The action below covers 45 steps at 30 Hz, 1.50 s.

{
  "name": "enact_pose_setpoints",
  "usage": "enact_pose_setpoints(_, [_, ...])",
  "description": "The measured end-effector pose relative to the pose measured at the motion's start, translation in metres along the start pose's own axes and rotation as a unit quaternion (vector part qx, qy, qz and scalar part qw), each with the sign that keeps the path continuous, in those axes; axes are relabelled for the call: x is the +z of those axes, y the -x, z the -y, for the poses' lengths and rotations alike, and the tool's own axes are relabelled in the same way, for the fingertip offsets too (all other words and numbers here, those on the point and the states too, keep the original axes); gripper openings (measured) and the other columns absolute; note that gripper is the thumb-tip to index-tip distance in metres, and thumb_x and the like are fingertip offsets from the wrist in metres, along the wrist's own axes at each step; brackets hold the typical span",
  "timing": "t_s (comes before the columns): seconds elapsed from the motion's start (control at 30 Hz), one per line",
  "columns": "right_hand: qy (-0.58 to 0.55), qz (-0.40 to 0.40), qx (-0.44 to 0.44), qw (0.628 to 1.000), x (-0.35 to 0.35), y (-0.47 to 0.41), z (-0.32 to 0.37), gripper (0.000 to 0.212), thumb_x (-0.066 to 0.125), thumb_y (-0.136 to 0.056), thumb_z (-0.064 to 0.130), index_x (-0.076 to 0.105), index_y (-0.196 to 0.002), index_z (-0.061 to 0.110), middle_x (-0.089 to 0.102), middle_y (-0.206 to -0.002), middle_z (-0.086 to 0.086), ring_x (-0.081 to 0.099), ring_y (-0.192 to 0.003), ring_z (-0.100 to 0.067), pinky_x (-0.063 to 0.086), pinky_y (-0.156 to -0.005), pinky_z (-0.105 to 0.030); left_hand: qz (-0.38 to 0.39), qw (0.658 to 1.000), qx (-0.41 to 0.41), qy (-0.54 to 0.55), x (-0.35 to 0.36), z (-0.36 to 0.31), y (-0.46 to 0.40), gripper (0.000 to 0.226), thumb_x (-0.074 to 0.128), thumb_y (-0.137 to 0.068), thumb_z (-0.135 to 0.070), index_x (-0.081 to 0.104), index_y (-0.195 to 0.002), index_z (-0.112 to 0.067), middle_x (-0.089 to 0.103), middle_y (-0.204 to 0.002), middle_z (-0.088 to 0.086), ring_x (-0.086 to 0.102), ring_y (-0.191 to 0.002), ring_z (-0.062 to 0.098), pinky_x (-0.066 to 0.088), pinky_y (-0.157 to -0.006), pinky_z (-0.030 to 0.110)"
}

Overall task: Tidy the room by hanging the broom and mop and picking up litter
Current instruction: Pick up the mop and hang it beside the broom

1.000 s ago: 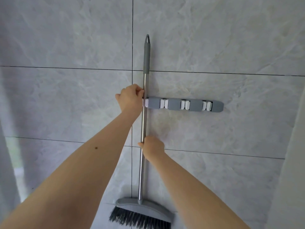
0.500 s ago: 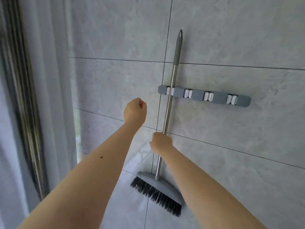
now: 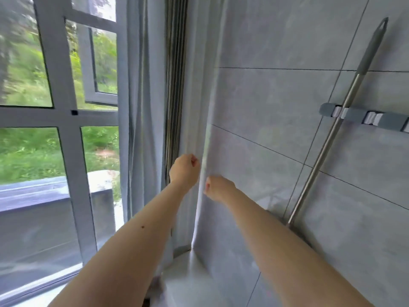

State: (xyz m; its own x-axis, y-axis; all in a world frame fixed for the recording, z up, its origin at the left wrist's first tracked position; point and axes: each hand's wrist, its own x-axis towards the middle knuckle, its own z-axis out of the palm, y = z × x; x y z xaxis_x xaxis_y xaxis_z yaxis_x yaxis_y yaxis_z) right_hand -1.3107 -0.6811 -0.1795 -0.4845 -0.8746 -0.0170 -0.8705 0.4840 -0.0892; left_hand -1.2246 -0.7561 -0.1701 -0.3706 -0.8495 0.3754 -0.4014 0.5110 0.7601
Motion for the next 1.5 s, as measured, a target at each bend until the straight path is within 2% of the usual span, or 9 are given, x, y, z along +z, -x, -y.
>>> enact_pose_setpoints(0.3, [0.012,0.076,-0.17,0.982,0.054,-0.001,0.2,0.03,0.049,-0.096,0.027,0.057,-0.117,0.009,0.06,-0.121,-0.009,0.058,-0.111,-0.03,0.048,-0.09,-0.036,-0.099,0.985,-0.126,-0.057,-0.149,0.162,0.047,0.022,0.049,-0.089,-0.018,0.066,-0.088,-0.004,0.069,-0.092,0.014,0.063,-0.086,0.031,0.041,-0.067,0.03])
enact_pose_setpoints(0.47, [0.024,0.088,-0.251,0.964,0.102,0.017,0.315,0.025,0.046,-0.093,0.014,0.059,-0.115,0.011,0.061,-0.122,-0.008,0.058,-0.114,-0.029,0.048,-0.09,-0.035,-0.11,0.97,-0.204,-0.074,-0.23,0.26,0.089,0.017,0.053,-0.089,-0.016,0.063,-0.082,-0.004,0.068,-0.094,0.02,0.062,-0.09,0.034,0.044,-0.072,0.032])
enact_pose_setpoints(0.6, [0.048,0.114,-0.291,0.949,0.144,0.036,0.391,0.016,0.044,-0.09,0.009,0.057,-0.097,0.015,0.062,-0.121,-0.009,0.059,-0.113,-0.029,0.048,-0.09,-0.034,-0.095,0.953,-0.269,-0.1,-0.285,0.333,0.126,0.018,0.053,-0.088,-0.016,0.065,-0.088,-0.002,0.068,-0.097,0.018,0.062,-0.093,0.033,0.046,-0.075,0.034])
enact_pose_setpoints(0.7, [0.053,0.143,-0.299,0.942,0.179,0.045,0.433,0.025,0.046,-0.092,0.013,0.061,-0.113,0.011,0.061,-0.124,-0.009,0.059,-0.114,-0.029,0.047,-0.092,-0.033,-0.09,0.938,-0.32,-0.1,-0.316,0.384,0.152,0.02,0.053,-0.087,-0.017,0.067,-0.09,-0.003,0.069,-0.098,0.017,0.063,-0.095,0.033,0.049,-0.08,0.035])
enact_pose_setpoints(0.8, [0.064,0.181,-0.314,0.93,0.217,0.05,0.461,0.028,0.045,-0.095,0.017,0.057,-0.119,0.009,0.061,-0.123,-0.01,0.059,-0.111,-0.03,0.046,-0.085,-0.031,-0.069,0.924,-0.364,-0.098,-0.331,0.426,0.178,0.017,0.052,-0.087,-0.017,0.065,-0.083,-0.007,0.07,-0.096,0.016,0.063,-0.094,0.034,0.049,-0.079,0.034])
enact_pose_setpoints(0.9, [0.074,0.217,-0.322,0.918,0.256,0.049,0.483,0.029,0.045,-0.095,0.018,0.057,-0.12,0.009,0.059,-0.128,-0.01,0.057,-0.115,-0.03,0.047,-0.091,-0.035,-0.046,0.912,-0.398,-0.087,-0.333,0.466,0.198,0.016,0.05,-0.087,-0.016,0.06,-0.076,-0.011,0.07,-0.094,0.015,0.063,-0.092,0.034,0.05,-0.078,0.036])
enact_pose_setpoints(1.1, [0.085,0.302,-0.328,0.891,0.348,0.027,0.524,0.029,0.047,-0.092,0.018,0.056,-0.119,0.011,0.057,-0.127,-0.011,0.056,-0.115,-0.03,0.046,-0.095,-0.036,-0.014,0.875,-0.477,-0.075,-0.318,0.559,0.212,0.018,0.052,-0.088,-0.017,0.067,-0.09,-0.007,0.068,-0.1,0.013,0.063,-0.095,0.033,0.049,-0.076,0.033])
enact_pose_setpoints(1.23, [0.09,0.331,-0.339,0.876,0.375,0.017,0.529,0.028,0.048,-0.092,0.021,0.059,-0.115,0.01,0.06,-0.125,-0.011,0.057,-0.113,-0.03,0.047,-0.09,-0.035,-0.002,0.863,-0.5,-0.067,-0.312,0.584,0.217,0.02,0.052,-0.089,-0.019,0.067,-0.093,-0.005,0.07,-0.101,0.016,0.064,-0.096,0.034,0.051,-0.084,0.037])
enact_pose_setpoints(1.5, [0.107,0.41,-0.321,0.847,0.522,-0.023,0.56,0.02,0.042,-0.093,0.018,0.059,-0.101,0.012,0.061,-0.121,-0.01,0.059,-0.108,-0.03,0.042,-0.075,-0.03,0.08,0.831,-0.539,-0.11,-0.281,0.723,0.237,0.02,0.051,-0.087,-0.016,0.067,-0.098,-0.011,0.068,-0.106,0.01,0.061,-0.102,0.03,0.049,-0.087,0.034])
